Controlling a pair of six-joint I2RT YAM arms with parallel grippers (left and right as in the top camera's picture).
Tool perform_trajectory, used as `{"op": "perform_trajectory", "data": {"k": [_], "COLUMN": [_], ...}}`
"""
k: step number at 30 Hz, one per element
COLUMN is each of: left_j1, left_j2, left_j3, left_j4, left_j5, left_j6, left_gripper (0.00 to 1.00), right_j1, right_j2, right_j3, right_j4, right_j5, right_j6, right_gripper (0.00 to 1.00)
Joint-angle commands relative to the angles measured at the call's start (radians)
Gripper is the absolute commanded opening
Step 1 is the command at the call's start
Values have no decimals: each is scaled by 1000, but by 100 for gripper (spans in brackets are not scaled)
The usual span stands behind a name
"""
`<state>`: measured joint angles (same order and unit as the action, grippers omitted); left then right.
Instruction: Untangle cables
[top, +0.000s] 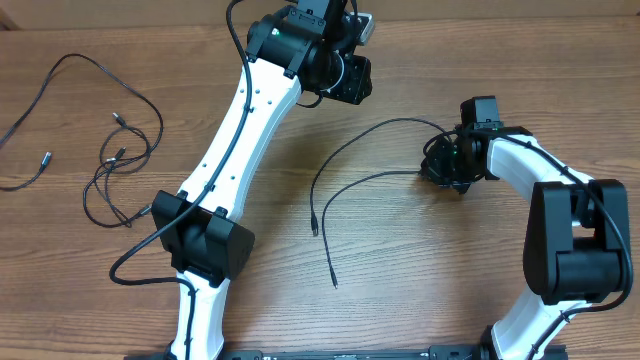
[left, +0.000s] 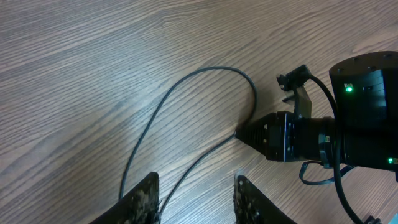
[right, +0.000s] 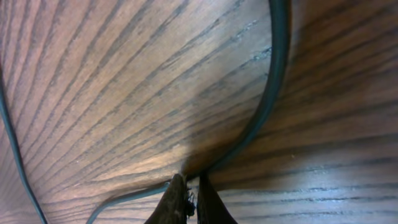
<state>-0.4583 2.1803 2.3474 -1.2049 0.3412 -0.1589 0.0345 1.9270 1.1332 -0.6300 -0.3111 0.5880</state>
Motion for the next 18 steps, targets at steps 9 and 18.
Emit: {"op": "perform_trajectory", "data": {"k": [9, 18], "left_j1": [-10, -22], "left_j2": [8, 13], "left_j3": [-8, -20], "left_j4": [-40, -53], "left_j5": [15, 33], "left_j6": [-13, 97], "left_gripper": [42, 54], "right_j1": [2, -48], "right_j2": [-22, -77], "right_j3": [72, 151], "right_j4": [-240, -234], "right_j5": [120, 108], "right_j6": [-67, -87], "right_gripper": [4, 35]}}
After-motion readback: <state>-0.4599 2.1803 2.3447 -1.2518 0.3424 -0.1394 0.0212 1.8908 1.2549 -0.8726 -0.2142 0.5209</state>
